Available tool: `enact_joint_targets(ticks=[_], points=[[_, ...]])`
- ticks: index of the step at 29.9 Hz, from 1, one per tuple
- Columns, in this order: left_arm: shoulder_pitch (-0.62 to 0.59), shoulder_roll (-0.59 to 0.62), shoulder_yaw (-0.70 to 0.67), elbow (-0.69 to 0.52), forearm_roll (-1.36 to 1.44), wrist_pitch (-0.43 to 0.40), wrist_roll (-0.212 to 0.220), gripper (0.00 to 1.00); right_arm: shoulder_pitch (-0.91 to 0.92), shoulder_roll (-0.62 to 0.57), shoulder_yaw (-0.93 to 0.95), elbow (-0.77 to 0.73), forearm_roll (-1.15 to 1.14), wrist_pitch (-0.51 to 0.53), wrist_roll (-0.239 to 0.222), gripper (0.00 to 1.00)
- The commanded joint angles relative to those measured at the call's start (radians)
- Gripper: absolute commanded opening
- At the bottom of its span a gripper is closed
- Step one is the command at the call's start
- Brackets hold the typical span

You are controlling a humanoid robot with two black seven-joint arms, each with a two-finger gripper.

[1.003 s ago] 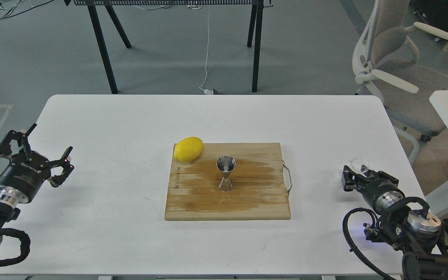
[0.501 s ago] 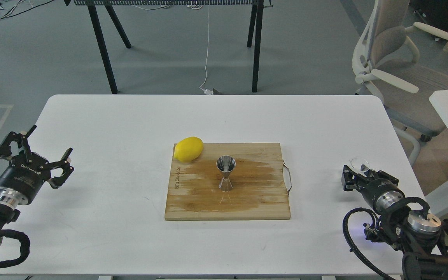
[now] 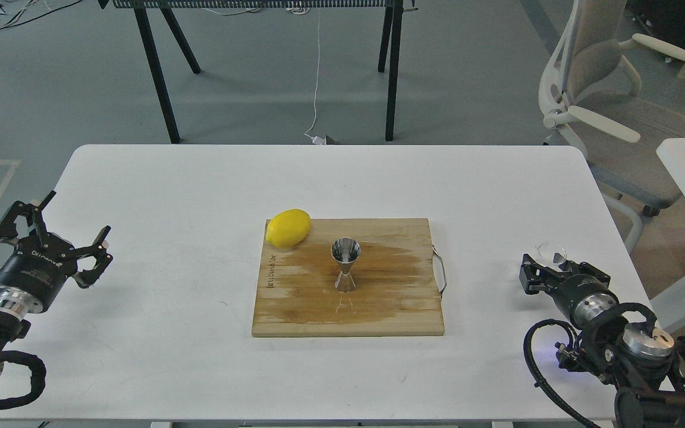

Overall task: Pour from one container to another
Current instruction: 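Open the right gripper and retract it from the glass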

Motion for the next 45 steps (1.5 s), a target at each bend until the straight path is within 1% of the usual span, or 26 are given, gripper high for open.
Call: enact_joint_targets(ticks=[1, 8, 15, 21, 23, 25, 26, 29, 32, 34, 38, 45], points=[[0.0, 0.0, 0.0, 0.0, 0.0, 0.0, 0.0, 0.99, -0.002, 0.0, -0.001, 0.0, 0.0, 0.002, 0.0, 0.98], [0.0, 0.0, 0.001, 0.0, 0.0, 0.0, 0.0, 0.99, -0.002, 0.0, -0.001, 0.005, 0.0, 0.002, 0.0, 0.98], [0.002, 0.0, 0.001, 0.0, 0.0, 0.0, 0.0, 0.99, -0.022, -0.014, 0.014, 0.082, 0.0, -0.009, -0.003, 0.98], [0.003, -0.003, 0.001, 0.017, 0.0, 0.0, 0.0, 0.99, -0.054, -0.115, 0.022, 0.158, 0.001, -0.012, -0.009, 0.99], [0.003, -0.009, 0.001, 0.034, 0.0, 0.0, 0.0, 0.99, -0.074, -0.164, 0.025, 0.193, 0.001, 0.005, -0.014, 0.99], [0.003, -0.031, 0.001, 0.051, 0.002, 0.0, 0.0, 0.99, -0.098, -0.243, 0.017, 0.247, -0.002, 0.054, -0.034, 0.99], [0.002, -0.037, 0.003, 0.058, 0.002, 0.0, 0.0, 0.99, -0.106, -0.276, 0.011, 0.267, -0.008, 0.107, -0.051, 0.99], [0.0, -0.043, 0.001, 0.077, 0.002, 0.0, 0.0, 0.99, -0.111, -0.351, 0.002, 0.27, -0.018, 0.363, -0.097, 0.99], [-0.003, -0.044, 0.001, 0.077, 0.002, 0.0, 0.0, 0.99, -0.092, -0.388, 0.002, 0.225, -0.049, 0.605, -0.143, 0.99], [-0.006, -0.044, 0.001, 0.077, 0.002, 0.0, 0.0, 0.99, -0.066, -0.393, -0.001, 0.182, -0.064, 0.605, -0.154, 0.99], [-0.009, -0.046, 0.003, 0.071, 0.002, 0.0, 0.0, 0.99, -0.043, -0.379, -0.008, 0.122, -0.065, 0.605, -0.155, 0.99], [-0.008, -0.034, -0.011, 0.069, 0.0, 0.0, 0.0, 0.99, -0.043, -0.322, -0.029, 0.106, -0.065, 0.605, -0.141, 0.99]])
